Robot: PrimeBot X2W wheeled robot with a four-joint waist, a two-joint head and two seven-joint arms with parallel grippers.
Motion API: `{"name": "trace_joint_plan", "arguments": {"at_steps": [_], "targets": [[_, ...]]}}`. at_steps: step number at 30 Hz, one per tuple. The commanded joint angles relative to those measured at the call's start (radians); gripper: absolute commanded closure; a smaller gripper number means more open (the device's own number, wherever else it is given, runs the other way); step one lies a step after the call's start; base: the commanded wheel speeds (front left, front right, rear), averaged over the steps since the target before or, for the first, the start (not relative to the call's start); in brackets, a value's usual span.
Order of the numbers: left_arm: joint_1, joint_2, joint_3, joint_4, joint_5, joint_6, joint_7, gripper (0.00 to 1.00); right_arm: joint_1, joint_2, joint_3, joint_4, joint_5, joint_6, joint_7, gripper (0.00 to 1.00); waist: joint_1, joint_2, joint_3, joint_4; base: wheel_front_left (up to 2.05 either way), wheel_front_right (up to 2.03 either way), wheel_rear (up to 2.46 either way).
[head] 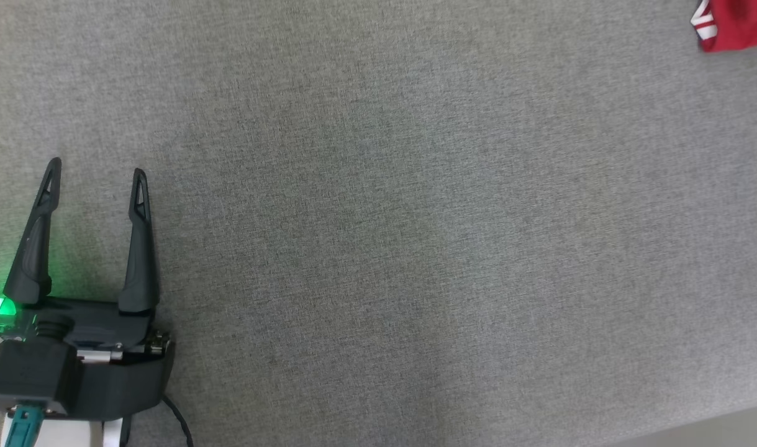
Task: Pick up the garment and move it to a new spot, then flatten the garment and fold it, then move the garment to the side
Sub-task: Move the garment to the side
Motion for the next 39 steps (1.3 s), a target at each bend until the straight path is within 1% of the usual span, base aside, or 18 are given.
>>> {"name": "trace_joint_plan", "arguments": {"at_steps": [1,4,8,11,17,22,26,32,33,34,39], "targets": [[-0.027,-0.007,-0.010,0.056,-0.007,0.004,0.006,0.00,-0.017,0.006,-0.001,0.001,-0.005,-0.003,-0.008,0.00,0.0001,0.0002,-0.012,0.000,0.00,0.00,0.00],[-0.015,-0.011,-0.004,0.059,-0.015,0.011,0.005,0.00,-0.036,0.027,-0.007,0.008,-0.024,-0.003,-0.036,0.00,0.0001,0.0002,-0.045,0.004,0.00,0.00,0.00],[0.012,-0.024,0.001,0.074,-0.034,0.023,0.005,0.00,-0.041,0.065,-0.019,-0.014,-0.014,-0.003,-0.077,0.00,0.0001,0.0002,-0.111,0.016,0.00,0.00,0.00],[0.038,-0.039,0.010,0.081,-0.051,0.032,0.005,0.00,-0.016,0.093,-0.032,-0.043,-0.012,-0.003,-0.106,0.00,0.0001,0.0002,-0.174,0.031,0.00,0.00,0.00],[0.109,-0.068,0.048,0.091,-0.086,0.053,0.002,0.00,0.077,0.170,-0.100,-0.117,-0.013,-0.003,-0.158,0.00,0.0001,0.0002,-0.308,0.067,0.00,0.00,0.00],[0.175,-0.086,0.070,0.117,-0.105,0.057,0.002,0.00,0.221,0.234,-0.160,-0.200,-0.021,-0.003,-0.171,0.00,0.0001,0.0002,-0.418,0.096,0.00,0.00,0.00],[0.217,-0.095,0.087,0.132,-0.106,0.055,0.002,0.00,0.357,0.295,-0.197,-0.277,-0.034,-0.003,-0.174,0.00,0.0001,0.0002,-0.481,0.111,0.00,0.00,0.00],[0.265,-0.106,0.108,0.147,-0.109,0.052,0.002,0.00,0.562,0.380,-0.287,-0.407,-0.046,-0.003,-0.175,0.00,0.0001,0.0002,-0.545,0.118,0.00,0.00,0.00],[0.270,-0.108,0.110,0.151,-0.109,0.049,0.002,0.00,0.598,0.397,-0.302,-0.429,-0.048,-0.003,-0.175,0.00,0.0001,0.0002,-0.552,0.118,0.00,0.00,0.00],[0.279,-0.111,0.113,0.156,-0.107,0.046,0.002,0.00,0.663,0.429,-0.343,-0.476,-0.053,-0.003,-0.175,0.00,0.0001,0.0002,-0.563,0.117,0.00,0.00,0.00],[0.292,-0.121,0.121,0.163,-0.109,0.045,0.002,0.00,0.839,0.512,-0.386,-0.583,-0.082,-0.003,-0.173,0.00,0.0001,0.0002,-0.591,0.109,0.00,0.00,0.00]]}}
